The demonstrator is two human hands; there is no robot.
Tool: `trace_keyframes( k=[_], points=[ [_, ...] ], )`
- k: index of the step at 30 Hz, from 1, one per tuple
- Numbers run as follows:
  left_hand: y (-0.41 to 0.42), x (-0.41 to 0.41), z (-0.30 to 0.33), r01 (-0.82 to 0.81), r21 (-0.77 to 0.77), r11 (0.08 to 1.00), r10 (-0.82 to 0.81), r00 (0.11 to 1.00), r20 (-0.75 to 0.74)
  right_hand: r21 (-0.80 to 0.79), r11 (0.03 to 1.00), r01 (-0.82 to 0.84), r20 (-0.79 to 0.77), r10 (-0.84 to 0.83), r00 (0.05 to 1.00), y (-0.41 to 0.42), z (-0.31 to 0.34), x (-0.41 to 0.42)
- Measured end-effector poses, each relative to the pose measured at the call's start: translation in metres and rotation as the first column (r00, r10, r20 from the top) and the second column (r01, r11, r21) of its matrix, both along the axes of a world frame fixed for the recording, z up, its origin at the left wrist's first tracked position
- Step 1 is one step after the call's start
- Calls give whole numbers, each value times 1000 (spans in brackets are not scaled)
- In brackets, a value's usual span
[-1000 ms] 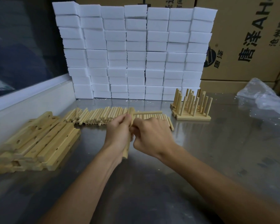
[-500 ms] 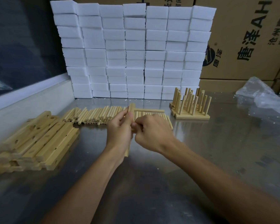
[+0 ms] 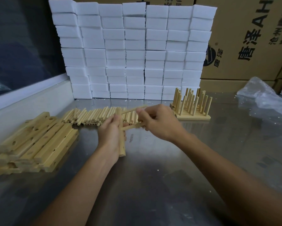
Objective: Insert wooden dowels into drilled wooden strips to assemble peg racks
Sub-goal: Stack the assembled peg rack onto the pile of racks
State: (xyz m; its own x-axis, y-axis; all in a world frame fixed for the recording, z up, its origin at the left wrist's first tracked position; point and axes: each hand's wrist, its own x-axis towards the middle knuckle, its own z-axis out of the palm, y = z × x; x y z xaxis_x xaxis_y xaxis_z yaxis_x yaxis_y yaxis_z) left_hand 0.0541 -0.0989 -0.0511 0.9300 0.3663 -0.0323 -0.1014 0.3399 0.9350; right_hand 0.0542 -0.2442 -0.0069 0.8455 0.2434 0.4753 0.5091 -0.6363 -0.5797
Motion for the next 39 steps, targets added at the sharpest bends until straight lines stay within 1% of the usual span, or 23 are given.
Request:
trace_keyframes(
  k=[3,5,7,10,13,16,20,24,28,32,35,39],
  points=[
    [9,5,-3,-30,-92,995,24,998,-58,138,990,39,-90,-27,996,-12,1,8],
    [13,7,-5,-12,-168,986,-3,996,-88,127,986,110,-104,-97,990,-22,-4,17],
    [15,9,-7,17,-219,976,-42,993,-107,51,975,214,-75,-210,975,-33,-15,28],
    [17,11,-8,62,-302,951,-102,988,-119,-134,924,358,-17,-364,931,-49,-35,40],
    [18,12,-8,75,-323,944,-122,984,-129,-317,860,400,-38,-433,901,-60,-50,47],
    [17,12,-8,72,-321,944,-120,984,-131,-407,825,393,-102,-469,878,-65,-58,51],
    [18,12,-8,67,-325,943,-119,983,-142,-387,839,384,-110,-455,884,-66,-60,53],
    [18,12,-9,59,-324,944,-112,983,-148,-346,860,376,-162,-449,878,-66,-59,52],
    [19,12,-9,53,-318,947,-108,982,-157,-236,885,402,-226,-453,863,-68,-54,52],
    [18,12,-9,39,-316,948,-93,983,-156,-306,849,431,-177,-495,851,-69,-53,52],
    [18,11,-9,38,-308,951,-90,984,-156,-319,826,464,-130,-523,842,-70,-55,52],
    [18,11,-9,34,-285,958,-84,983,-165,-315,811,492,-139,-553,822,-73,-54,53]
  ],
)
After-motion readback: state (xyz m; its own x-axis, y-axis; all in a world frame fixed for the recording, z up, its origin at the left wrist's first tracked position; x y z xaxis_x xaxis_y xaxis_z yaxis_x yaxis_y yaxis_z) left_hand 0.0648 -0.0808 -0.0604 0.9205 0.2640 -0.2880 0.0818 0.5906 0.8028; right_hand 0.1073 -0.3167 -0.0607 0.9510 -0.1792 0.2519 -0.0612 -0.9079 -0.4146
